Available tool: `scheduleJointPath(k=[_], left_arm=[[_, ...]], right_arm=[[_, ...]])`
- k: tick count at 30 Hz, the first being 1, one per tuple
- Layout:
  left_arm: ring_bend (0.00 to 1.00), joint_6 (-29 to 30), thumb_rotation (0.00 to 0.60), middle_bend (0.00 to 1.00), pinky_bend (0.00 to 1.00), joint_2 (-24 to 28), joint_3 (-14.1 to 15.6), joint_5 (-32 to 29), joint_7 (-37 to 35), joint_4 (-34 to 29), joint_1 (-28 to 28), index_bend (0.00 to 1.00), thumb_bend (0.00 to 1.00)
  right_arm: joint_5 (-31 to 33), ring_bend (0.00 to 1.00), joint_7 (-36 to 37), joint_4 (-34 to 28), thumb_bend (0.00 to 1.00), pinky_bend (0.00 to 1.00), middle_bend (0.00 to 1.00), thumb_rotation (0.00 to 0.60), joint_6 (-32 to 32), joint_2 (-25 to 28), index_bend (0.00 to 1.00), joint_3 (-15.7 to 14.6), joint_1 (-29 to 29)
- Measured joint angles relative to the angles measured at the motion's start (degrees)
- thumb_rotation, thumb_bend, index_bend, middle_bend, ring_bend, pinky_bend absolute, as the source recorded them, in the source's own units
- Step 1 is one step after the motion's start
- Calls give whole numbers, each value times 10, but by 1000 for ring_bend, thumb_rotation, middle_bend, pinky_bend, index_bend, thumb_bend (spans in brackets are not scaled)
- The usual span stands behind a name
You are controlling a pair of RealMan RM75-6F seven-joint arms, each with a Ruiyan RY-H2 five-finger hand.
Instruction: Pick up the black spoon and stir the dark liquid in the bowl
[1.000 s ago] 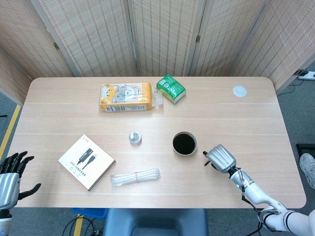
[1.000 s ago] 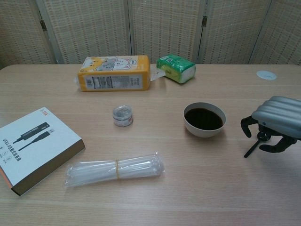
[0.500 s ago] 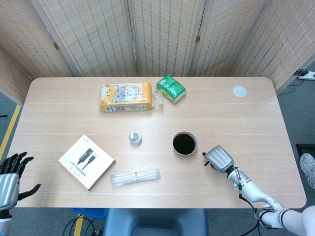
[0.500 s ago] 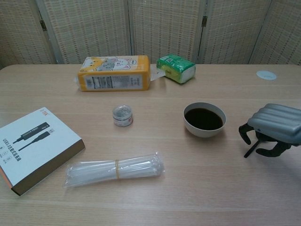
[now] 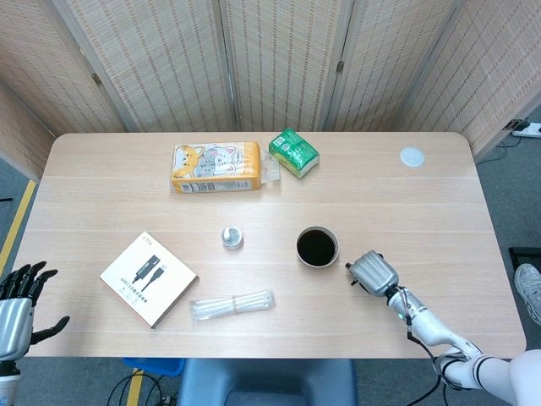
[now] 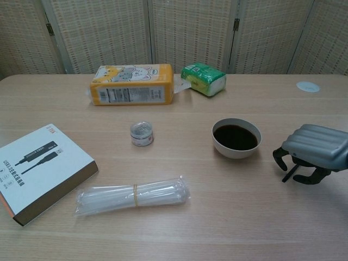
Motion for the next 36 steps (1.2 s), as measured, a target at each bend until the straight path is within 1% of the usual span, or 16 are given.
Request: scheduleJointPath(k=[23,33,36], left_arm=[[119,-4,600,150,142,-1,0,-2,2,1,0,230,184],[119,-6,600,150,142,0,-1,-3,5,-1,-1,230,184],[119,-6,600,150,142,0,-1,-3,6,-2,-2,230,184]], right_arm=[[5,1000,4,24,277,1000,960,600,-13,-12,520,-6,6],[3,1000,21,41,347,1000,963,600,-10,-21,582,-8,6],[1,1000,31,44,369,1000,971,600,-4,-22,616,-8,6]])
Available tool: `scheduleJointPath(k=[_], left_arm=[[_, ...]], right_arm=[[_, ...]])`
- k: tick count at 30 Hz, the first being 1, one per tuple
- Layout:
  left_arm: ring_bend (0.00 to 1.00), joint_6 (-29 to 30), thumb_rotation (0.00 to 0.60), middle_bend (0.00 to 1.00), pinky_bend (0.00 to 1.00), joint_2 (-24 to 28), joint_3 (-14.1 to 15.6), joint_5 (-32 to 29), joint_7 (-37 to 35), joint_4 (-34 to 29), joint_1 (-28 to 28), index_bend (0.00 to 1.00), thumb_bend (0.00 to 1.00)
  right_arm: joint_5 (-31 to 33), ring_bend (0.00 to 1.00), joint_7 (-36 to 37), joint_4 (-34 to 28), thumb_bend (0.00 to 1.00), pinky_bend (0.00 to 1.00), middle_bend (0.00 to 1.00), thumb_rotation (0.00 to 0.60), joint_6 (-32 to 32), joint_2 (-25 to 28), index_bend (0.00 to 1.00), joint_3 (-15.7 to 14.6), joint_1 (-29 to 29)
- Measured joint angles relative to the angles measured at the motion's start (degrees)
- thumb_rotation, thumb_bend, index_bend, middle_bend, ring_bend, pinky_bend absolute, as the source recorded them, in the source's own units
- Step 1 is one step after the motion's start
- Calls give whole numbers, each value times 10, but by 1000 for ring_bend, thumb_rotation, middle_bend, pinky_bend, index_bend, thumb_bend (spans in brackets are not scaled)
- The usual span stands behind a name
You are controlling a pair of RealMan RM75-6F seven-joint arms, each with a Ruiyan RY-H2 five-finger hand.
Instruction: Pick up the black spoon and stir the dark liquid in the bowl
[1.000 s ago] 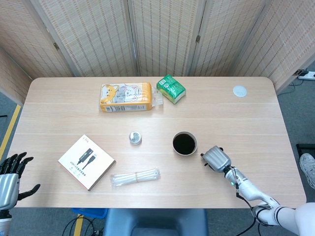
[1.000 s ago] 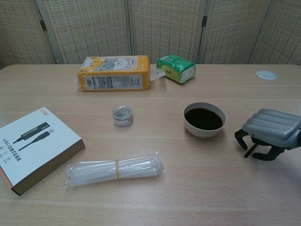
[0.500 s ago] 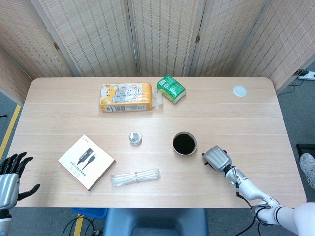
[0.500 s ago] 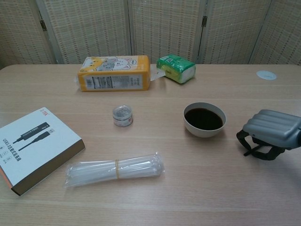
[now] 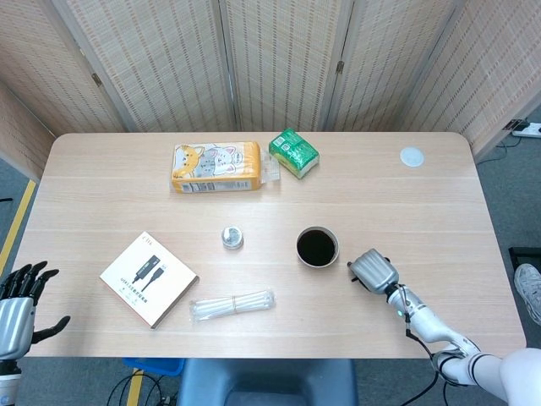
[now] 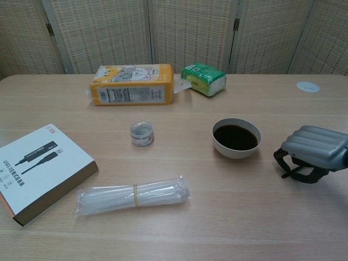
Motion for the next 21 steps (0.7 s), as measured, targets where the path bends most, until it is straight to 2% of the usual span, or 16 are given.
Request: scheduleJointPath(k=[13,21], left_arm=[[119,-2,600,150,142,0,-2,2,4,-5,-4,230,184],[119,-3,600,150,142,0,-2,3,8,-8,-5,230,184]], right_arm=[[-13,1000,53,11,434,1000,984,600,40,8,709,-5,-10],[-14,1000,80,9,449,1000,988,600,73,20,727,1,-20]])
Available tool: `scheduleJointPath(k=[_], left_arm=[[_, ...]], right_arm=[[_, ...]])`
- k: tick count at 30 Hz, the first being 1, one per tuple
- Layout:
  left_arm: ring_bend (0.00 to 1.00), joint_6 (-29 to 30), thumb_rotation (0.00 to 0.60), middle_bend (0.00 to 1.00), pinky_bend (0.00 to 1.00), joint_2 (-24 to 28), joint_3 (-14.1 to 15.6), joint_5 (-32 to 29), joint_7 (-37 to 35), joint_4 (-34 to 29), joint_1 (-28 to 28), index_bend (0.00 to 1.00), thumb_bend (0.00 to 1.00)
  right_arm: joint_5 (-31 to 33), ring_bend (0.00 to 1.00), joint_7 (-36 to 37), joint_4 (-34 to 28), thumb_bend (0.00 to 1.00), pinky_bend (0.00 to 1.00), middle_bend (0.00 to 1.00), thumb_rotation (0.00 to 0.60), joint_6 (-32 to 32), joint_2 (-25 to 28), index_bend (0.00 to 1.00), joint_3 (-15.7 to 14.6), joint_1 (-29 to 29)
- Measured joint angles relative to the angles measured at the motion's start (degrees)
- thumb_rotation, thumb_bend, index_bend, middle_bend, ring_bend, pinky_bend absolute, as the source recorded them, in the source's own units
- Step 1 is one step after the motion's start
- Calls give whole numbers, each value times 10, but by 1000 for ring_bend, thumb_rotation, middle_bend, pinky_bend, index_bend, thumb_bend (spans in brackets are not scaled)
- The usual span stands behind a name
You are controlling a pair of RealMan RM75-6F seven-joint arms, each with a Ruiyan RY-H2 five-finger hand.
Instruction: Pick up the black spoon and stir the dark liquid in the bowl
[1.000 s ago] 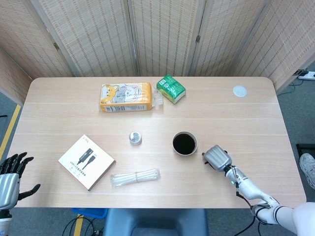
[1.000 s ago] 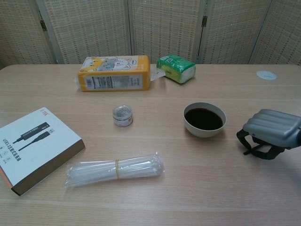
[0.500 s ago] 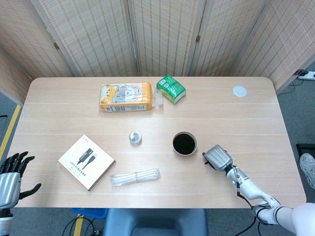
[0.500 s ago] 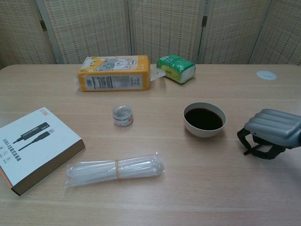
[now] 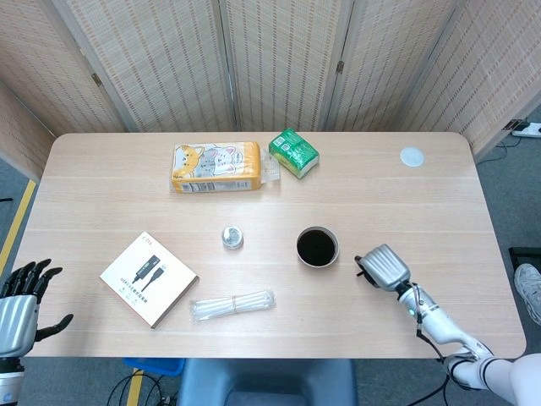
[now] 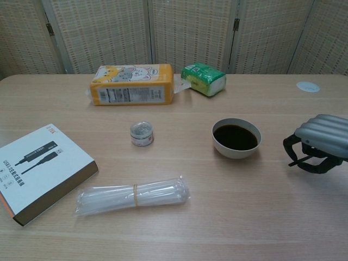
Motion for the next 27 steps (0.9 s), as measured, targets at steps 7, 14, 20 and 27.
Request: scheduleJointPath(k=[7,14,20,27], left_arm=[[119,3,600,150,142,3,0,0,3,-4,1,230,184],[119,5,600,150,142,5,0,2,6,-10,1,230,184],[119,6,600,150,142,7,0,3,8,-15,1,230,184],[119,9,600,150,142,9,-1,3,7,-17,2,230,184]], right_arm=[[-4,1000,41,-46,449,1000,991,600,47,30,733,14,-4],[5,1000,119,-102,449,1000,993,600,82,53,733,50,1],[22,1000,203,-123,447,1000,992,600,77,49,733,76,15],[50,1000,296,-118,447,1000,992,600,44,5,742,107,44]])
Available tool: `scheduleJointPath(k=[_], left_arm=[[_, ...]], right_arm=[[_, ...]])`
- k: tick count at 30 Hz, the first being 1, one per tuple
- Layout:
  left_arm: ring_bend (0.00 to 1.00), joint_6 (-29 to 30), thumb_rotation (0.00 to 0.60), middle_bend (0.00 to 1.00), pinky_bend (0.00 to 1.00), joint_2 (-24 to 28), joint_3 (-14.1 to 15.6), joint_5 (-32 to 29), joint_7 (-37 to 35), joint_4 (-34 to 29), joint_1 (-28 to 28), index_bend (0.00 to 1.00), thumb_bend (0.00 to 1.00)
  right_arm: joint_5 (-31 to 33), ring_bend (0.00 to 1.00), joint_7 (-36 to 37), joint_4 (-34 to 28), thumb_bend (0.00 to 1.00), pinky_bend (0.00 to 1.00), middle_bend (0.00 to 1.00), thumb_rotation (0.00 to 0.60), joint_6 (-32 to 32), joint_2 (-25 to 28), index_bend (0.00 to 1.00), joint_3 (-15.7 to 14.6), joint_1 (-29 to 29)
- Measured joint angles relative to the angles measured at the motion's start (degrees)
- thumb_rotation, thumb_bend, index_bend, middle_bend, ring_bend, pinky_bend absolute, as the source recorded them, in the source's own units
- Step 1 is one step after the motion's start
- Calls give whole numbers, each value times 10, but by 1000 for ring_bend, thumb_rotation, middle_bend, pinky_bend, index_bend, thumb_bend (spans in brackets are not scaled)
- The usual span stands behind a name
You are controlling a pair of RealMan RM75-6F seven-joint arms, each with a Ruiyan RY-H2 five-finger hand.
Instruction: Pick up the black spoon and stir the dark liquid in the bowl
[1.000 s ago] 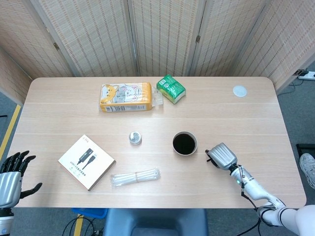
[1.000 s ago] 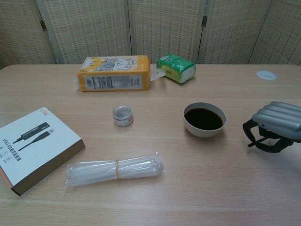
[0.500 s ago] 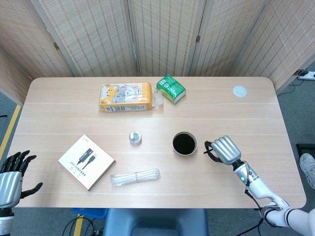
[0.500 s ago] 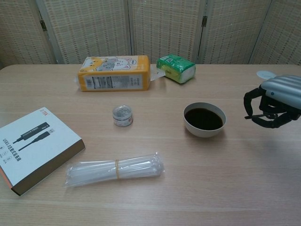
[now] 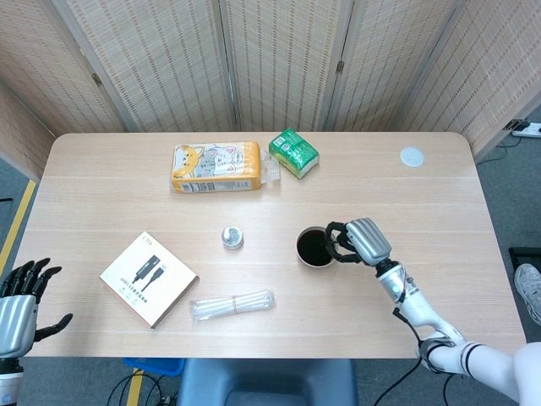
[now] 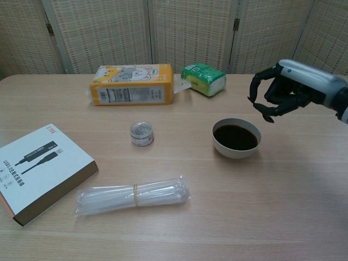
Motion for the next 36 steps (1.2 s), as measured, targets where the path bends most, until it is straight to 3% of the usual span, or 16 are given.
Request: scheduleJointPath(k=[7,20,30,36], left_arm=[[119,-4,600,150,142,-2,3,-3,-4,7,1,230,184],[119,-9,600,150,142,-3,2,-13,-19,24,3,230,183],[119,-10,600,150,142,-1,3,-15,-24,28,5,230,184],[119,-9,600,150,142,-3,2,-14,-25,29,5,230,184]], right_arm=[[39,1000,93,38,447,1000,993,600,-38,-60,744,27,19],[69,1000,176,151,447,1000,996,600,-79,-155,756,56,53],[60,1000,202,212,447,1000,996,600,-85,-204,760,50,68],[45,1000,215,211,452,1000,1000,600,-75,-205,767,33,61]])
